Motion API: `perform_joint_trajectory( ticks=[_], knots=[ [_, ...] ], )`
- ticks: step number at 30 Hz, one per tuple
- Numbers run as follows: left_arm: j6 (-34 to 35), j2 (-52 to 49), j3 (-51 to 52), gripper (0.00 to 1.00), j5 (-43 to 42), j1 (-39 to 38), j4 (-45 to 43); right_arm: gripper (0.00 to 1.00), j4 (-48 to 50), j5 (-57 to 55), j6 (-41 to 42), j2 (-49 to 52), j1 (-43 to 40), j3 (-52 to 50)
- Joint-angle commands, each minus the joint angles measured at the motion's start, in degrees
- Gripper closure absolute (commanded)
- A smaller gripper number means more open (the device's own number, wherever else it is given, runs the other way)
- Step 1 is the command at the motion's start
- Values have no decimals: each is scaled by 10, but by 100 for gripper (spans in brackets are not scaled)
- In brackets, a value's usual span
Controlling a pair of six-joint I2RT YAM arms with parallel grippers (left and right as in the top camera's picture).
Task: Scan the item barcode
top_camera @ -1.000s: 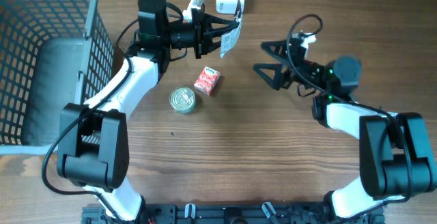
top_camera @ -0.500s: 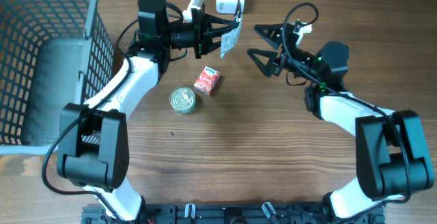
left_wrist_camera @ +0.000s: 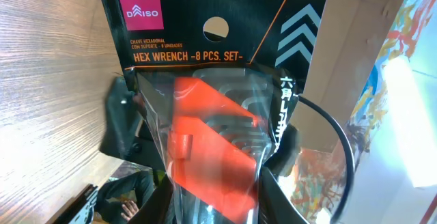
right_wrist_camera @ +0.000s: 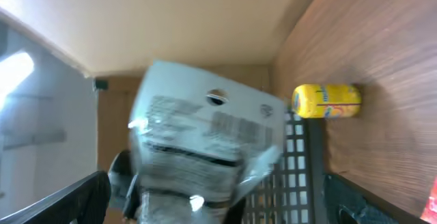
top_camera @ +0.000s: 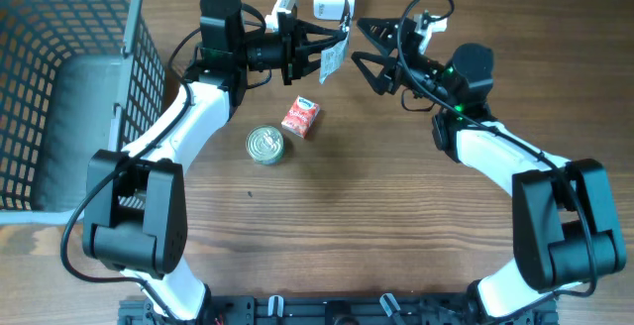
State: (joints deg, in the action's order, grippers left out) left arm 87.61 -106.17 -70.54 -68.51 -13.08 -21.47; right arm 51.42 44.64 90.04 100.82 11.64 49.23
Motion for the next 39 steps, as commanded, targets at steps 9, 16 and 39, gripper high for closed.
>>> perform_joint_trajectory(
  ticks=[9, 16, 39],
  knots=[
    [3, 16, 0, 96, -9, -2, -4, 0, -10, -73, 3, 10, 49, 11],
    [3, 16, 0, 96, -9, -2, -4, 28, -9, -104, 1, 10, 49, 11],
    [3, 16, 0, 96, -9, -2, -4, 42, 26, -92, 42, 10, 49, 11]
  ],
)
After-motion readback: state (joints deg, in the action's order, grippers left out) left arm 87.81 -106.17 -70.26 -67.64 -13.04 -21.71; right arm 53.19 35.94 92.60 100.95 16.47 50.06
